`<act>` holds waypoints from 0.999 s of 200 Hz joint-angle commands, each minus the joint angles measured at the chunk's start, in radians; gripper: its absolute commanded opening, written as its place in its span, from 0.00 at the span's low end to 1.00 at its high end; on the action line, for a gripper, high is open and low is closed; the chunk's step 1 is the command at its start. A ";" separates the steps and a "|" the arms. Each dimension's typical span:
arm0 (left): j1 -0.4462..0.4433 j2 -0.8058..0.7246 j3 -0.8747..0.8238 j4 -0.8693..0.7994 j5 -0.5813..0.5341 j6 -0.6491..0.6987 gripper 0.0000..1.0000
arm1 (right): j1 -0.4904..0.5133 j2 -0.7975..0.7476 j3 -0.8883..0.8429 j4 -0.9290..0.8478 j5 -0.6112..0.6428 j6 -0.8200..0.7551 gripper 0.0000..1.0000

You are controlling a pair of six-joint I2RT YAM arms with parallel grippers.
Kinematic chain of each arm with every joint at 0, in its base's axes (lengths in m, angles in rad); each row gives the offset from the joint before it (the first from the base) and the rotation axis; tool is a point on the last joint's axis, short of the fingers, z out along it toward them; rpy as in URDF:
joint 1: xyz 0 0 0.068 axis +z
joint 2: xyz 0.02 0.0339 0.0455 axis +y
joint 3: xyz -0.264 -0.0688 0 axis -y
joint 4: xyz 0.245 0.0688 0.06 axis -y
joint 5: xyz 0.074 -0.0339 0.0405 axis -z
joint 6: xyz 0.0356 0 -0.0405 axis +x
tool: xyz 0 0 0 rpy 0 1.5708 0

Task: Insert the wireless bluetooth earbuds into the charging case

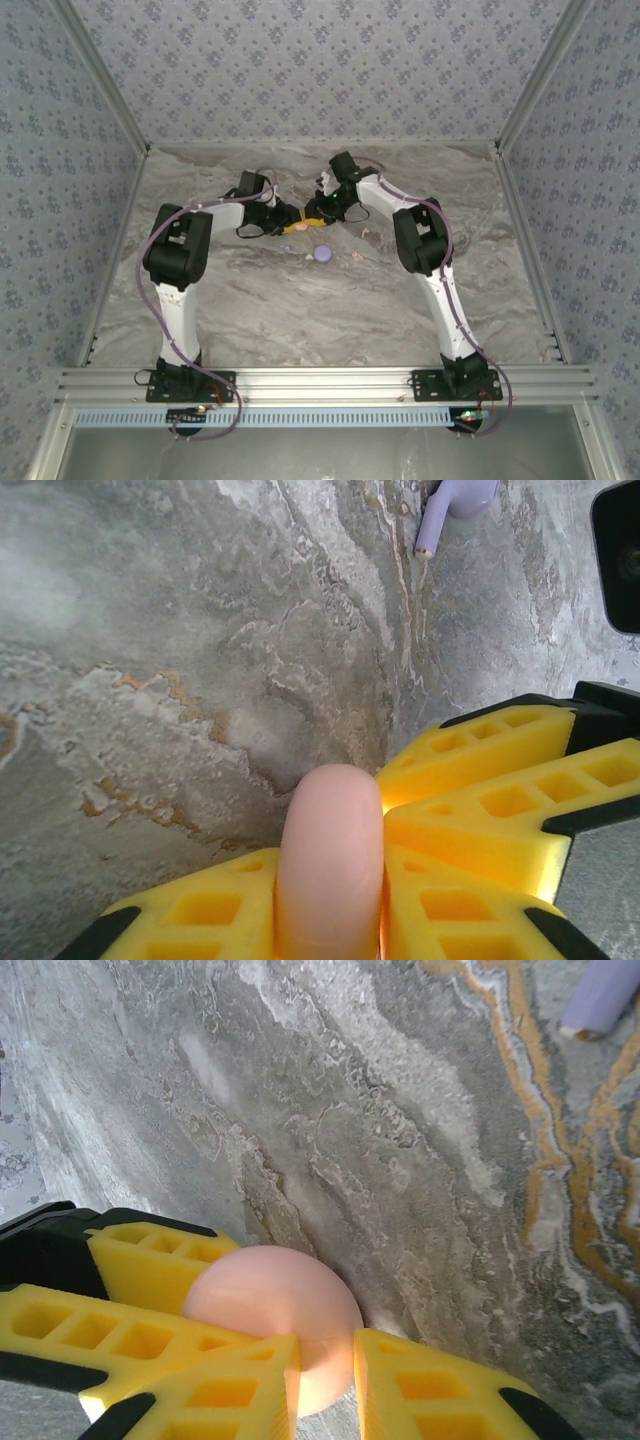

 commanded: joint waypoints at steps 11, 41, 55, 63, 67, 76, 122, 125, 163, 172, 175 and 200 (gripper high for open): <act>-0.003 0.001 0.027 -0.023 -0.013 0.010 0.24 | 0.006 0.006 -0.027 0.007 -0.009 0.011 0.23; 0.000 -0.017 0.027 -0.041 -0.024 0.026 0.18 | -0.004 -0.040 -0.082 0.053 0.006 0.015 0.27; 0.002 -0.029 0.026 -0.045 -0.031 0.033 0.16 | -0.011 -0.070 -0.117 0.080 0.010 0.016 0.30; 0.003 -0.030 0.027 -0.051 -0.036 0.038 0.16 | -0.017 -0.084 -0.134 0.093 0.012 0.013 0.31; 0.004 -0.030 0.028 -0.054 -0.034 0.039 0.16 | -0.020 -0.090 -0.140 0.097 0.012 0.014 0.32; 0.006 -0.029 0.030 -0.053 -0.025 0.044 0.15 | -0.027 -0.100 -0.154 0.103 0.010 0.010 0.33; 0.015 -0.103 0.007 0.005 0.021 0.075 0.13 | -0.076 -0.243 -0.288 0.175 -0.013 -0.051 0.40; 0.017 -0.110 0.007 0.009 0.025 0.078 0.13 | -0.081 -0.254 -0.299 0.180 -0.019 -0.055 0.40; 0.022 -0.196 0.011 0.049 0.108 0.127 0.13 | -0.138 -0.429 -0.427 0.241 -0.066 -0.154 0.45; 0.022 -0.215 0.014 0.059 0.133 0.136 0.13 | -0.151 -0.474 -0.459 0.264 -0.082 -0.176 0.46; 0.022 -0.221 0.014 0.065 0.143 0.138 0.13 | -0.156 -0.488 -0.470 0.270 -0.091 -0.183 0.46; 0.020 -0.278 0.002 0.124 0.213 0.152 0.12 | -0.184 -0.589 -0.512 0.281 -0.141 -0.231 0.47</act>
